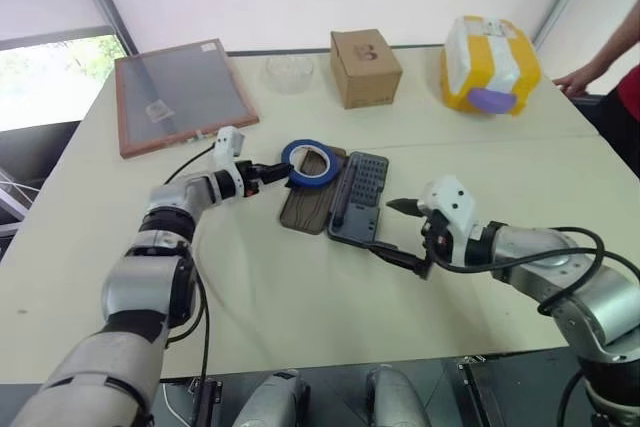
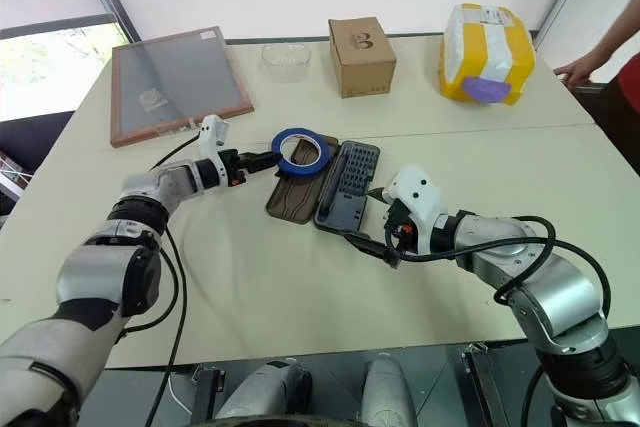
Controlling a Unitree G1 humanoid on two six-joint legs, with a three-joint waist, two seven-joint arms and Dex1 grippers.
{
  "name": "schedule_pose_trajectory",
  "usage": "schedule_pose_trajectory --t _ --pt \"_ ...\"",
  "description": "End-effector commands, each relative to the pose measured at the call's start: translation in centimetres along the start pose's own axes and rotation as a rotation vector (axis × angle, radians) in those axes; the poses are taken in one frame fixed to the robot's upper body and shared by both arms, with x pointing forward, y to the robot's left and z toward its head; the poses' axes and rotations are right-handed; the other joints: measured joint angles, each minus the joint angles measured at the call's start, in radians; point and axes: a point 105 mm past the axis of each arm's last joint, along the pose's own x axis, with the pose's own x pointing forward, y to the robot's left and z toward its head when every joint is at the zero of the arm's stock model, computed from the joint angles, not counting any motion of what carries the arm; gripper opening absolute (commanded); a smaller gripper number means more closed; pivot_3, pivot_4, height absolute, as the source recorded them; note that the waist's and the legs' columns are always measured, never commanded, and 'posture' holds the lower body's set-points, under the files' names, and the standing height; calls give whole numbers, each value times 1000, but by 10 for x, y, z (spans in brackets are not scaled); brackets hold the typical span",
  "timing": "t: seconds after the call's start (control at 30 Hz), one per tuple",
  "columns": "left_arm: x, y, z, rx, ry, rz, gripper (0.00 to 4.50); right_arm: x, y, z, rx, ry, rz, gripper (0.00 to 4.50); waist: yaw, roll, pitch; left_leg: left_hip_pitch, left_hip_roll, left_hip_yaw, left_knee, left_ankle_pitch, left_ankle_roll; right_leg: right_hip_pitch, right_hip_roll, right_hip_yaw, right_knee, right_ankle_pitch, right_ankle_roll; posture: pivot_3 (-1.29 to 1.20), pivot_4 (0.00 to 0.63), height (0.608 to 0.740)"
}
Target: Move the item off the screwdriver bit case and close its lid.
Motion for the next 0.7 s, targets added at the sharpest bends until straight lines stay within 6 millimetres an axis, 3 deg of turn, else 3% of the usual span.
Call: schedule_pose_trajectory --t 0.03,0.13,0.23,0.47,0.7 --pt "9 -7 11 8 -47 -2 4429 -4 2 9 -30 -35 -29 4488 -1 0 0 0 0 0 0 0 0 0 0 0 0 0 0 0 150 740" --pt "15 -12 11 -17 -66 -4 4429 -4 1 9 -25 -36 -41 4488 -1 0 0 0 0 0 1 0 0 0 0 0 0 0 0 0 150 740" --pt "20 -14 13 -45 -97 7 3555 -3 0 8 -21 -38 -52 4500 -1 0 0 0 0 0 2 0 0 0 0 0 1 0 0 0 150 740" --pt "21 -13 17 -60 -140 23 27 -1 0 6 -13 -35 -55 4500 -2 -1 0 -1 0 0 3 0 0 0 0 0 1 0 0 0 150 740" --pt "16 -10 30 -68 -219 36 27 3 1 4 -6 -33 -45 4500 -3 -1 0 -1 0 0 3 0 0 0 0 0 2 0 0 0 150 740"
